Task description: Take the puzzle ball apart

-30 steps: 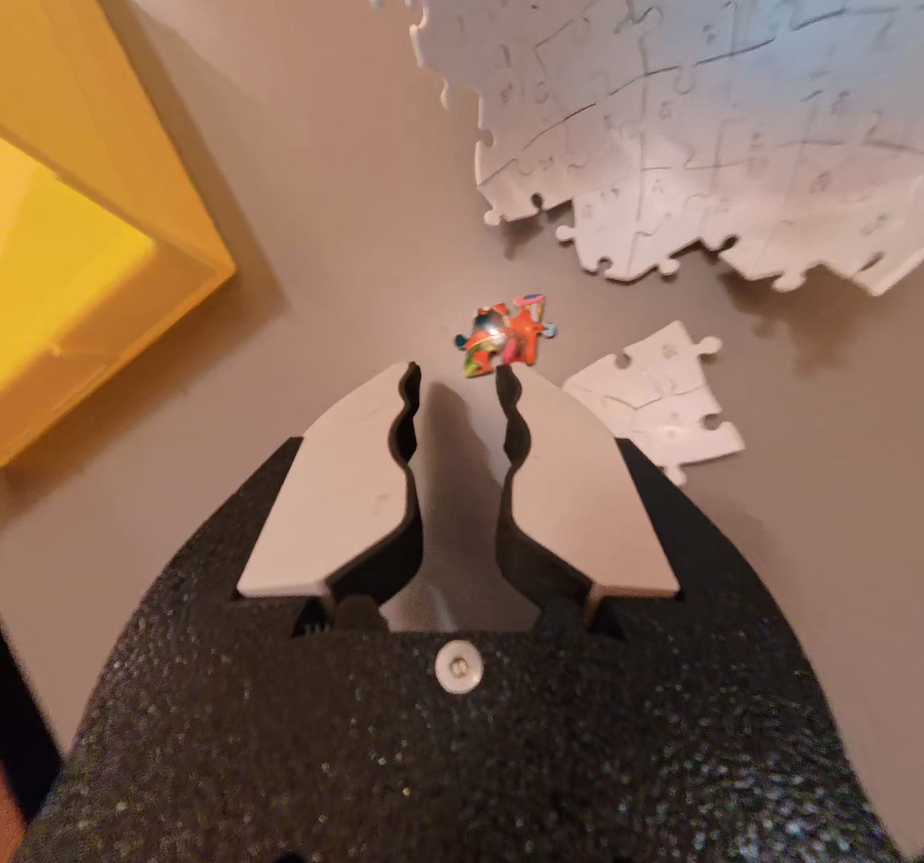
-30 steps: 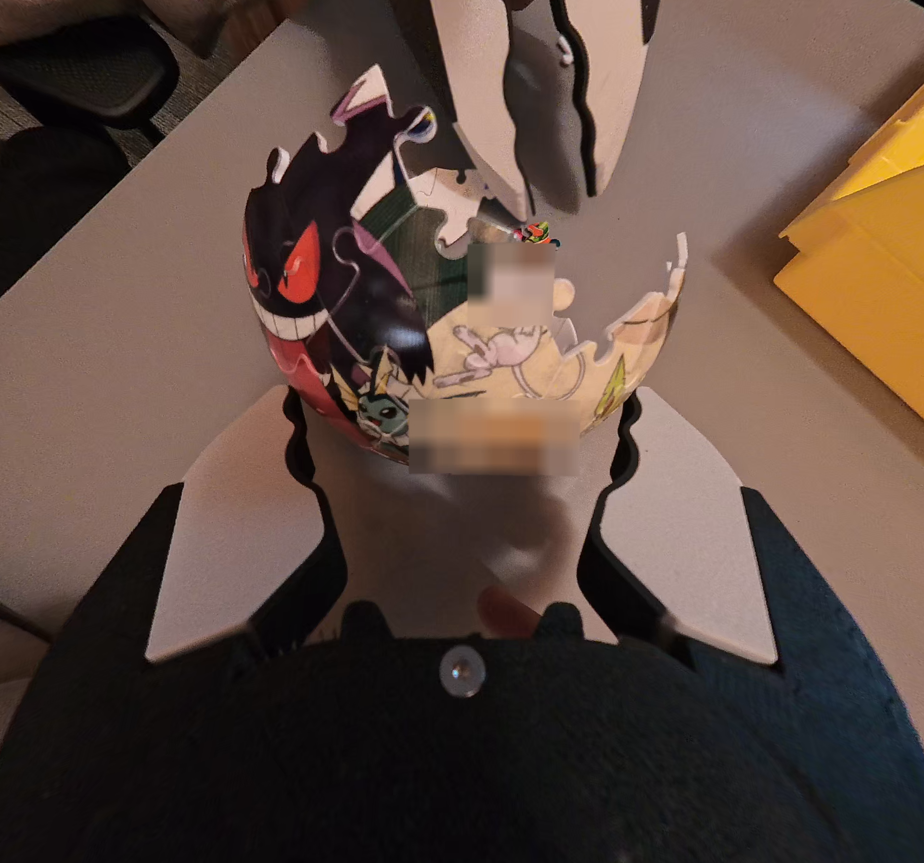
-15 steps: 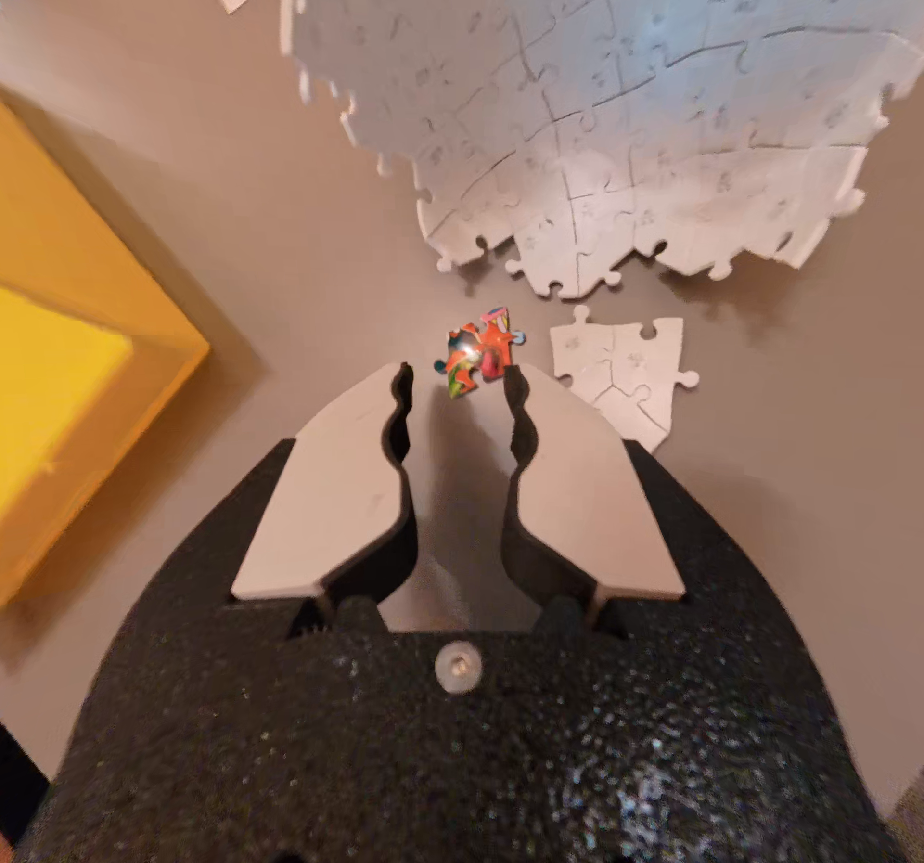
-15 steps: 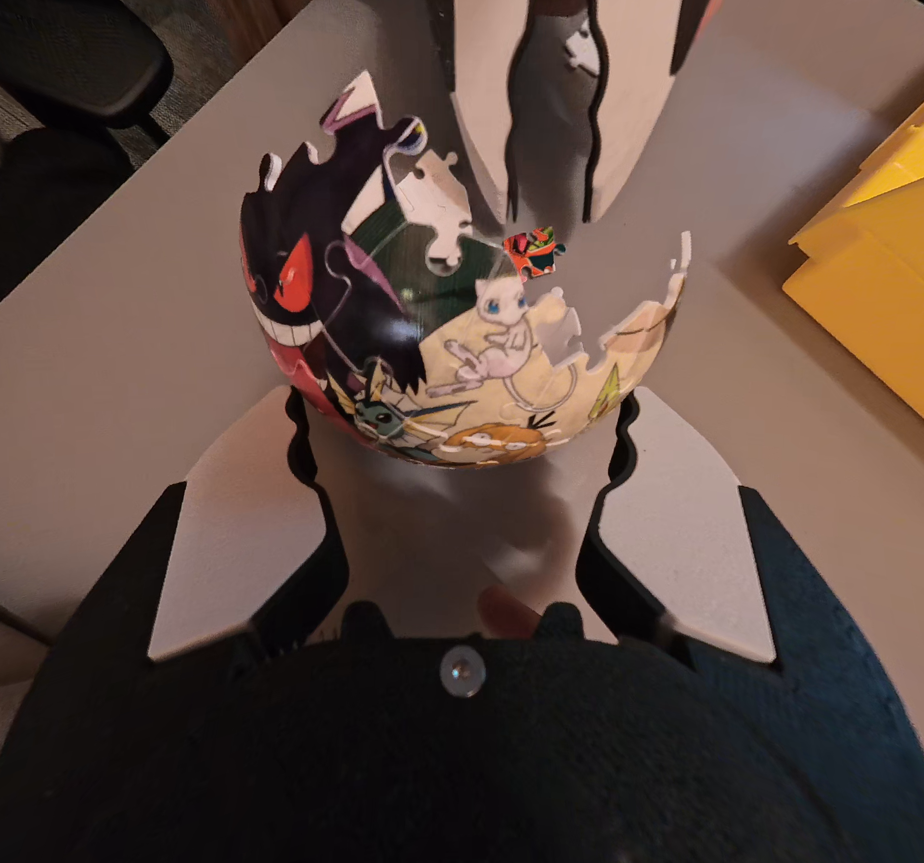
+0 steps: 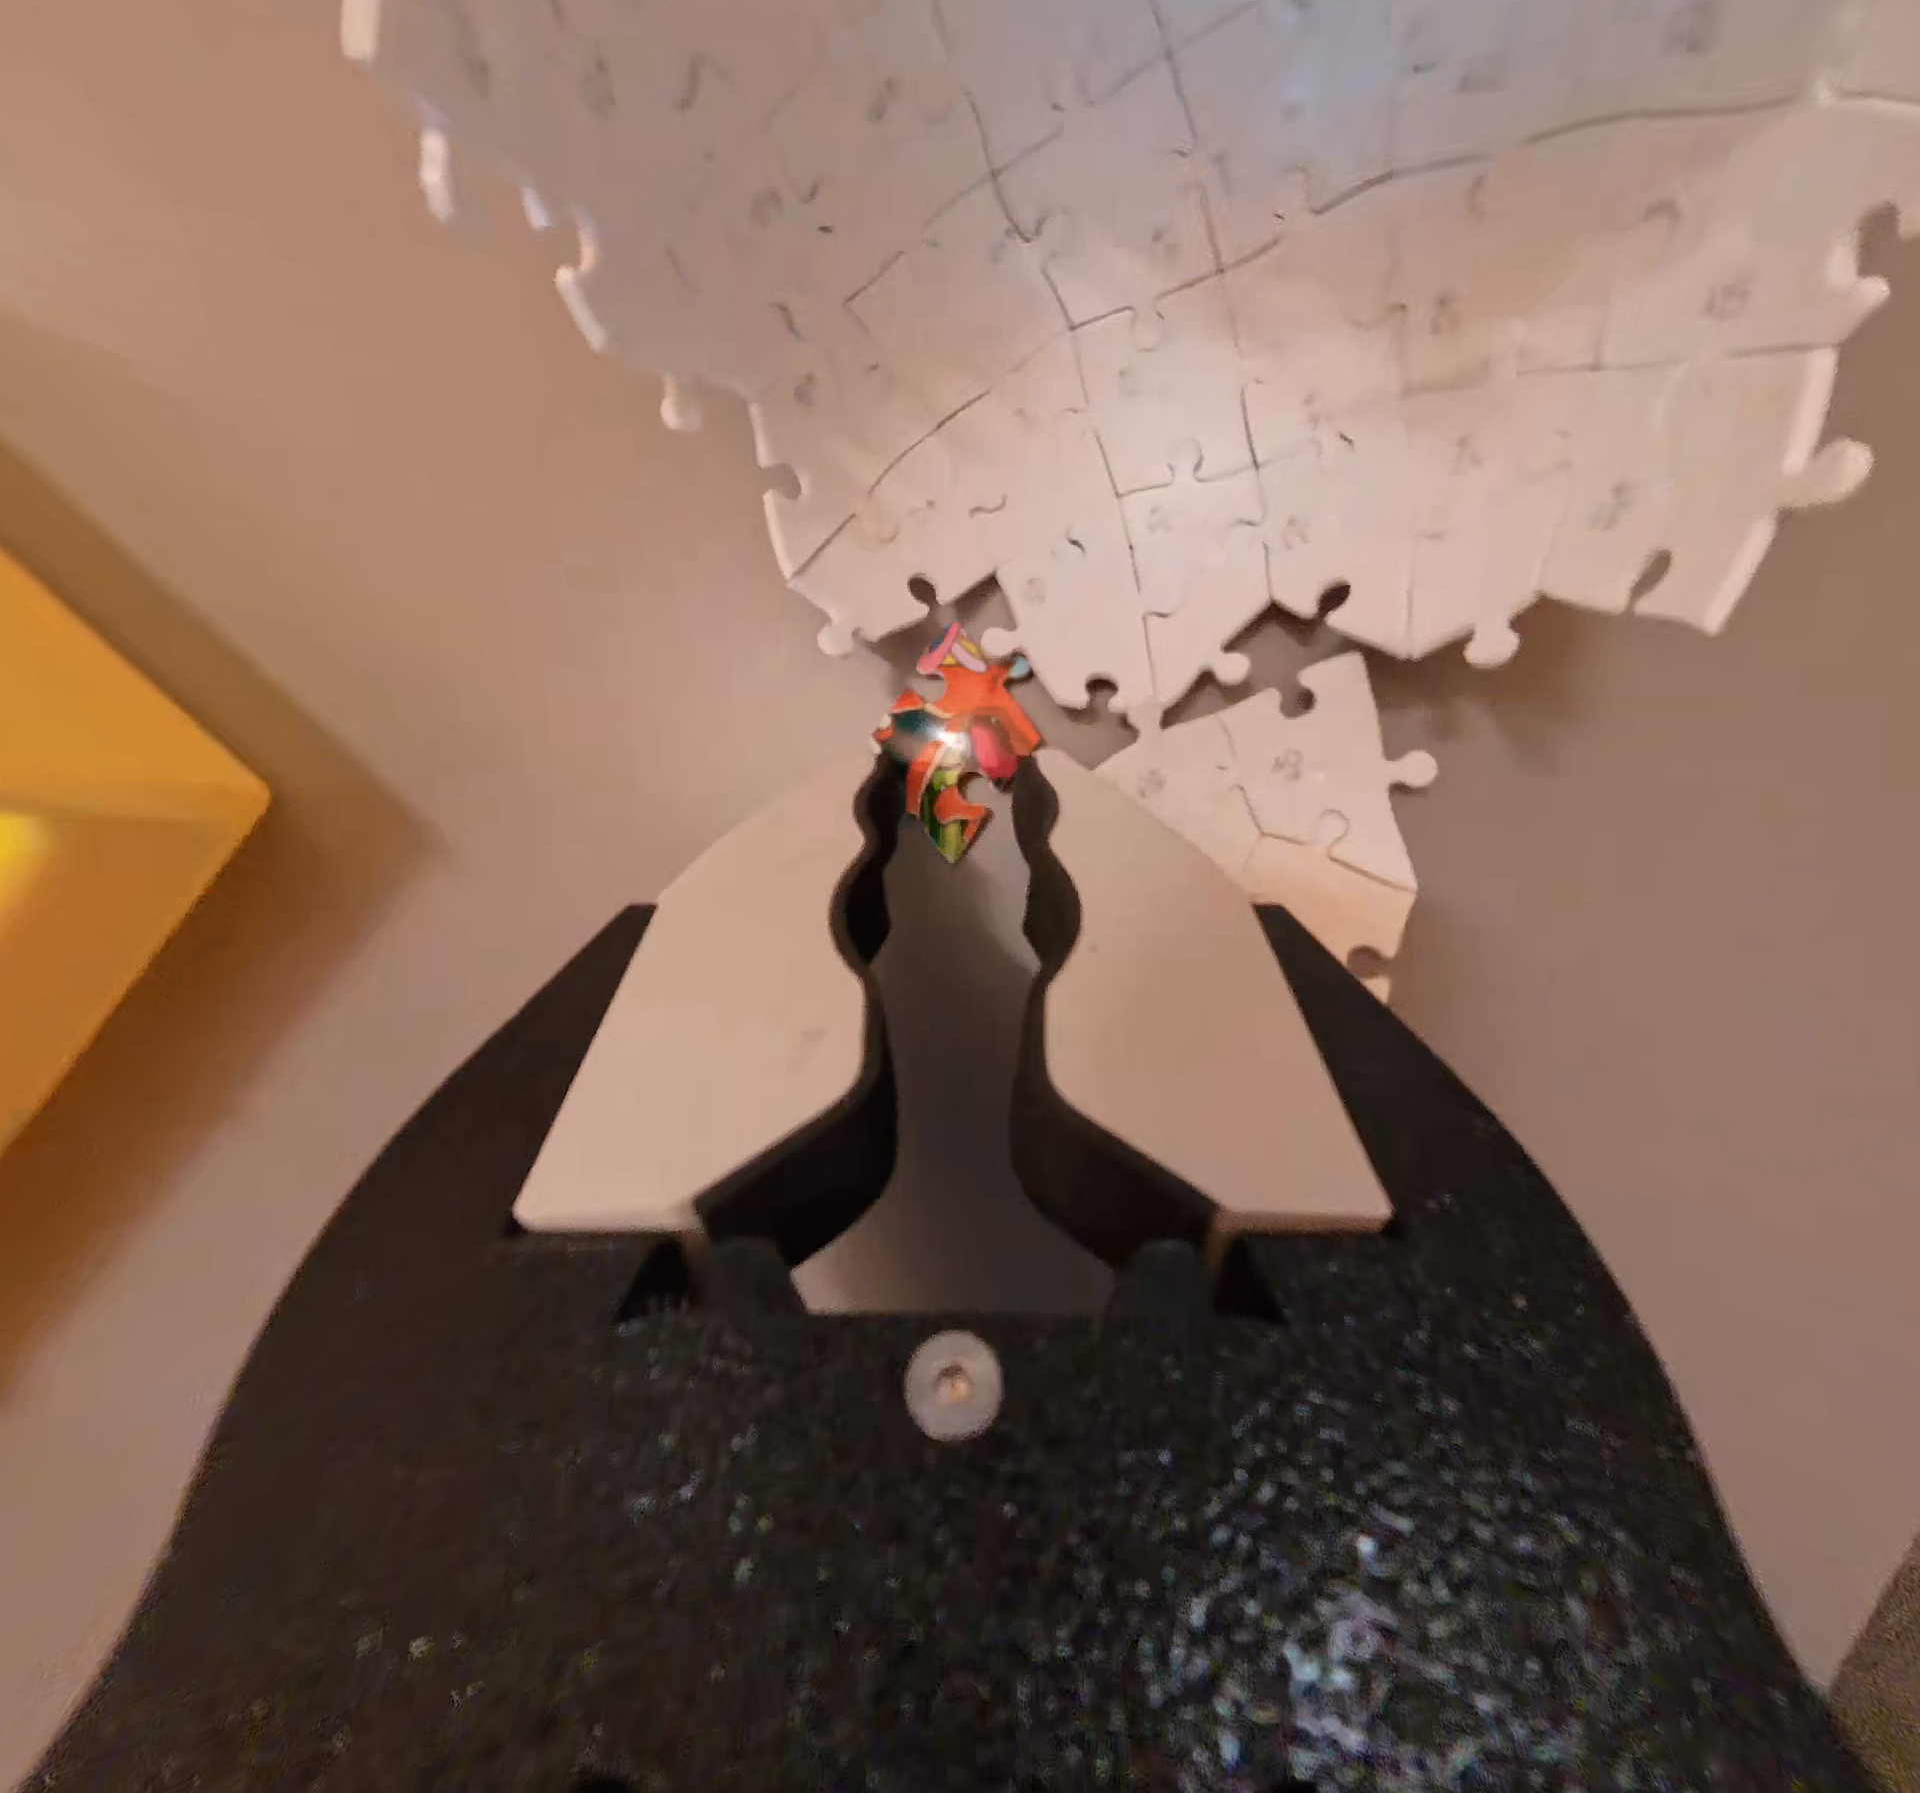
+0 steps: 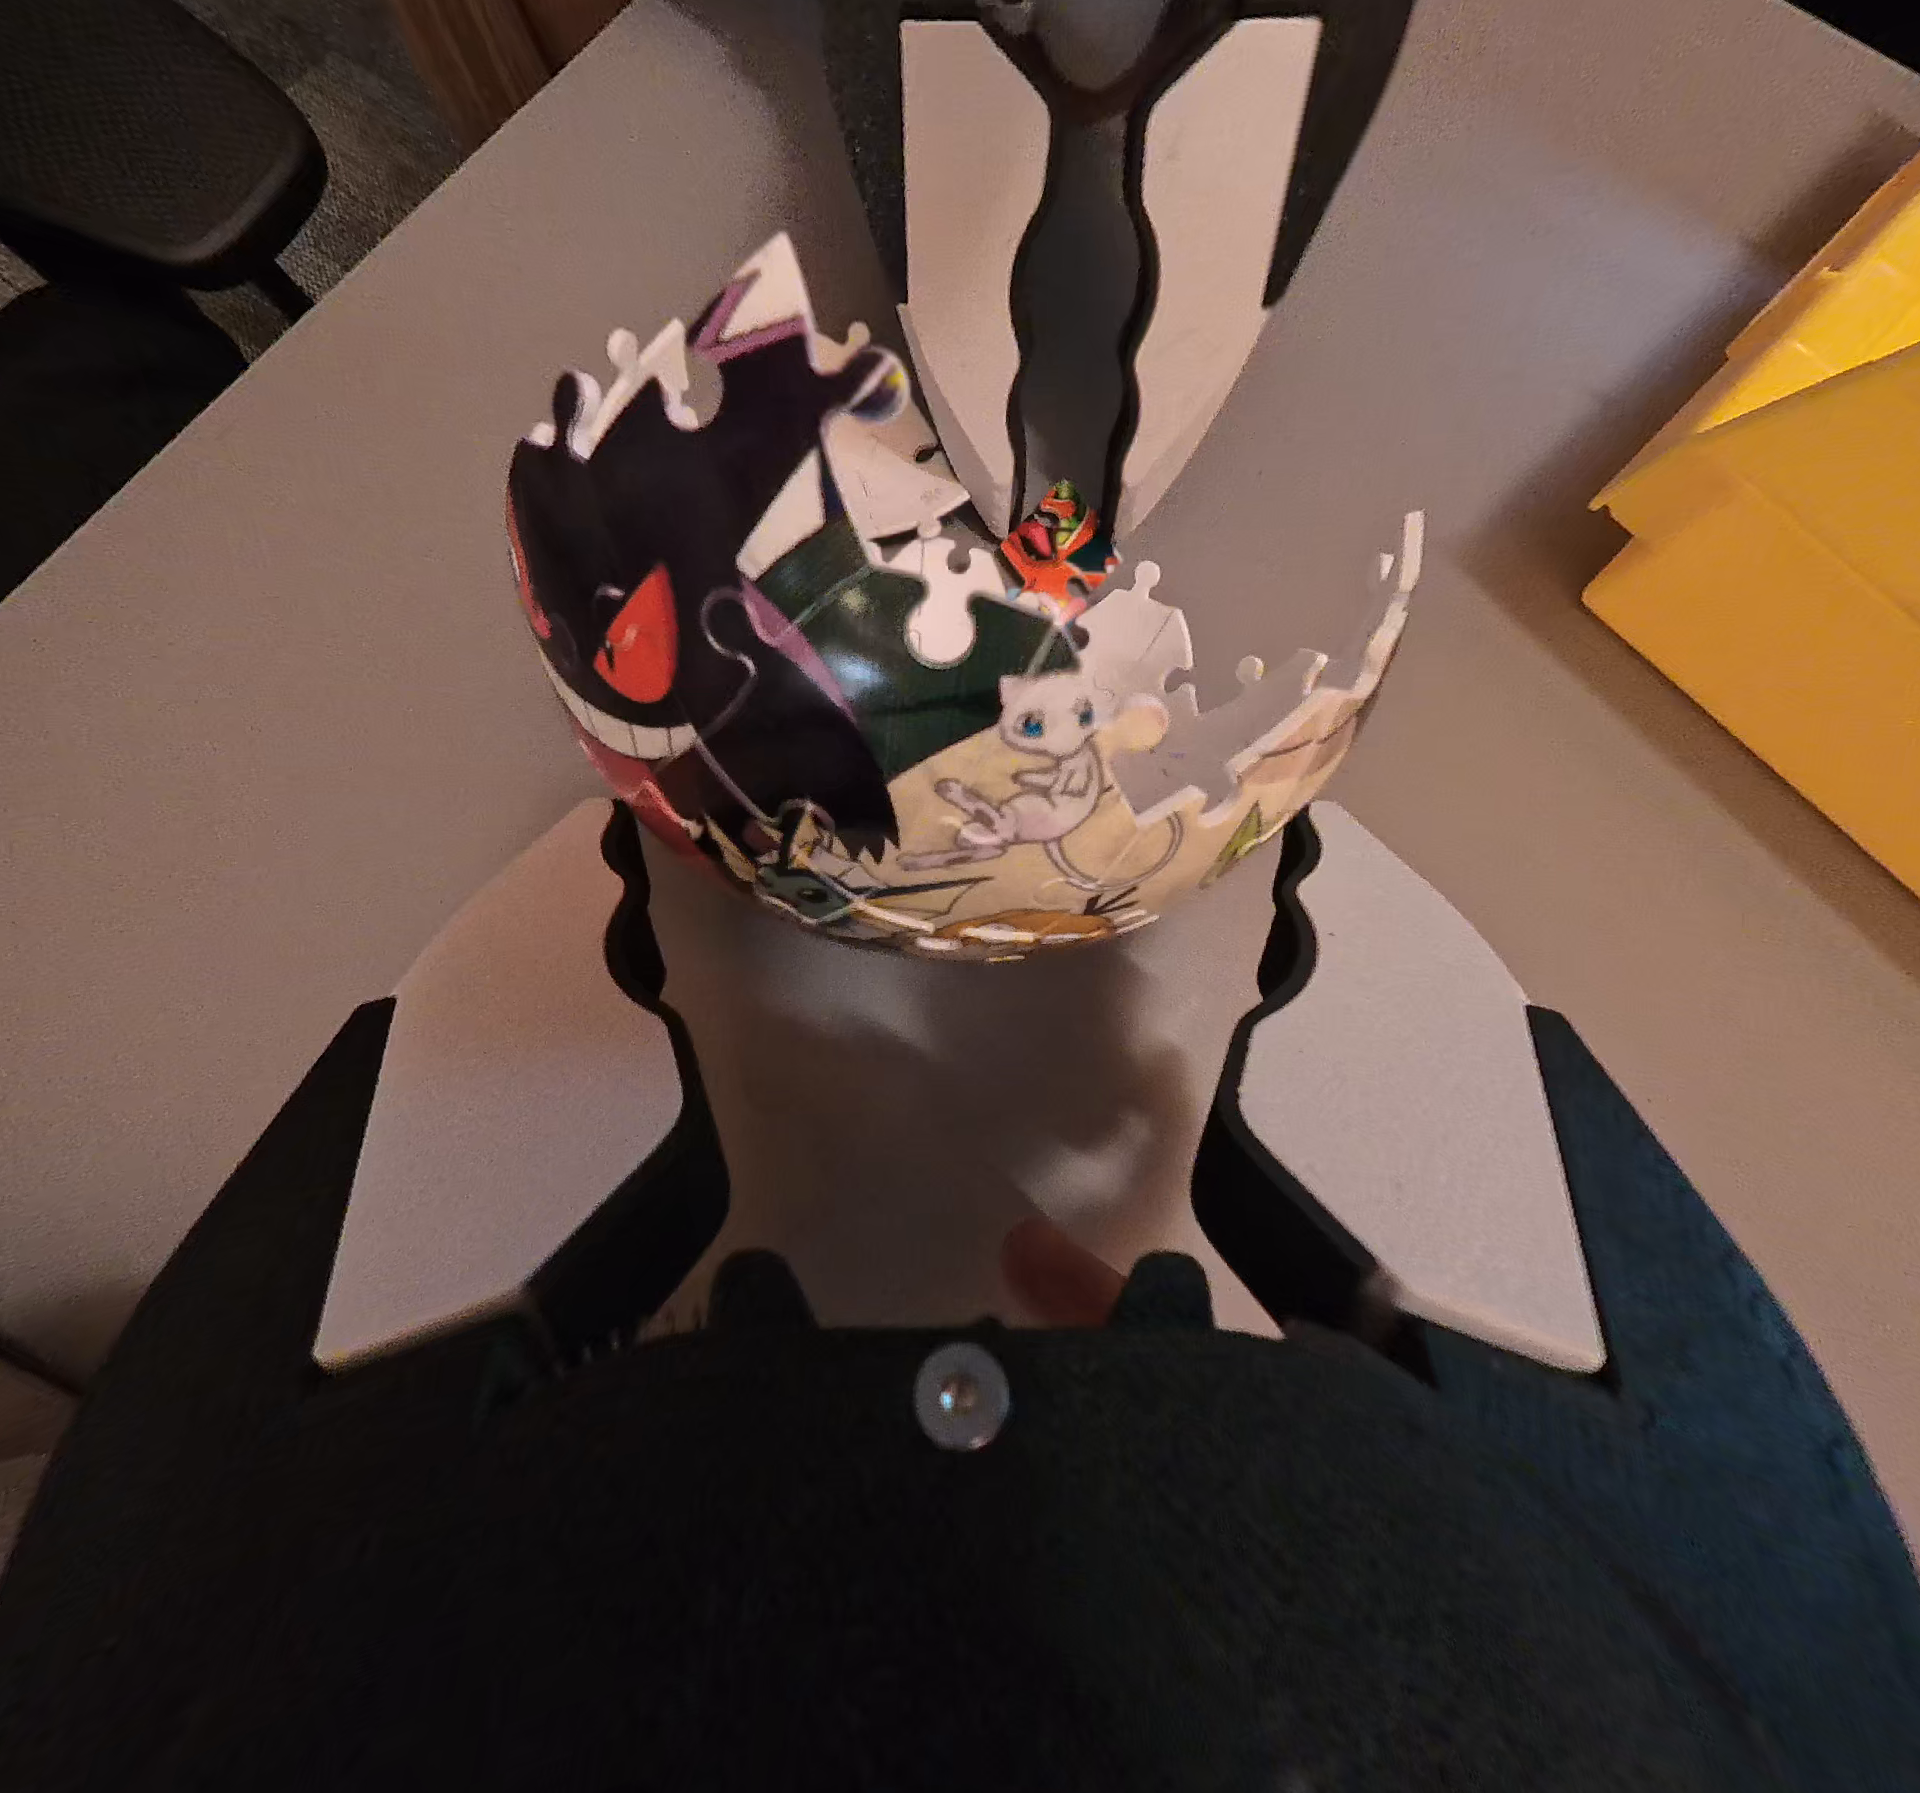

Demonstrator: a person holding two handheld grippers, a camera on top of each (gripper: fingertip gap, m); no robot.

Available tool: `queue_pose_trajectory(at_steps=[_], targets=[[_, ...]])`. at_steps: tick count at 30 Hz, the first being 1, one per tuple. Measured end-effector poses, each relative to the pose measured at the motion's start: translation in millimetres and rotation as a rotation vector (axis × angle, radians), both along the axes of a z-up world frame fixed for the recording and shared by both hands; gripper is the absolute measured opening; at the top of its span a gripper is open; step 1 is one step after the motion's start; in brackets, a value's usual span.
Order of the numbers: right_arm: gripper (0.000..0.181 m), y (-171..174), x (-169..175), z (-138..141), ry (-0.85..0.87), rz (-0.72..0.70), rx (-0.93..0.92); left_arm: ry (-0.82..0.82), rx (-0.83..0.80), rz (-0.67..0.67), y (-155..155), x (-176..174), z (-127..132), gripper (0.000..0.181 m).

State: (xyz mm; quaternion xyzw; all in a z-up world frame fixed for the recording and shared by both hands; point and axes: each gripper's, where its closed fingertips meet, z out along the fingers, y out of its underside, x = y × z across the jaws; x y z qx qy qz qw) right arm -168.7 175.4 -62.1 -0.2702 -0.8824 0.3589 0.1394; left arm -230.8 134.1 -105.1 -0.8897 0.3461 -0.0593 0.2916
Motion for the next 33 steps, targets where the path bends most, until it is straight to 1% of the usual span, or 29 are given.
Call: queue_pose_trajectory(at_steps=[3,5,6,8,11,12,13,15,17,20,23,26,29,31,33], targets=[[0.115,0.2,-0.1,0.3,0.001,-0.002,-0.004,-0.011,-0.027,0.17,-7.3,-4.7,0.1,0.021],[0.114,-0.3,-0.2,0.4,0.002,-0.002,0.0,-0.096,-0.093,0.272,-15.4,-3.3,1.9,0.021],[0.114,-0.4,-0.2,0.5,0.003,-0.002,0.001,-0.167,-0.139,0.316,-20.1,-0.3,3.9,0.021],[0.114,-1.2,0.0,1.1,0.004,-0.002,0.003,-0.358,-0.251,0.422,-28.0,6.1,10.5,0.02],[0.114,-3.3,-0.1,2.6,0.01,0.003,0.006,-0.748,-0.478,0.571,-36.5,17.9,25.1,0.021],[0.114,-4.2,-0.2,3.2,0.011,0.004,0.006,-0.82,-0.522,0.624,-36.0,14.5,25.7,0.021],[0.114,-5.2,0.0,3.4,0.011,0.008,0.007,-0.85,-0.526,0.678,-34.8,7.8,23.4,0.02],[0.114,-6.1,0.6,3.7,0.013,0.013,0.009,-0.855,-0.507,0.784,-33.6,-7.9,16.1,0.021],[0.113,-6.7,0.5,4.4,0.014,0.014,0.005,-0.908,-0.493,0.861,-32.1,-16.5,14.9,0.022],[0.113,-8.3,-0.2,5.2,0.021,0.02,0.005,-0.921,-0.446,0.925,-30.2,-25.0,14.0,0.025],[0.113,-8.8,-0.7,4.7,0.024,0.022,0.01,-0.866,-0.358,0.979,-26.8,-36.8,14.4,0.025],[0.113,-9.5,-0.9,5.0,0.026,0.025,0.01,-0.739,-0.281,0.958,-28.2,-41.8,17.1,0.03],[0.113,-9.3,-0.8,4.6,0.028,0.026,0.019,-0.576,-0.12,0.917,-25.1,-47.0,30.1,0.036],[0.113,-9.6,-0.9,4.7,0.031,0.028,0.021,-0.526,0.017,0.808,-17.8,-25.8,53.9,0.04],[0.113,-10.2,-2.0,4.4,0.034,0.027,0.023,-0.502,0.147,0.663,-5.4,11.2,75.4,0.034]])
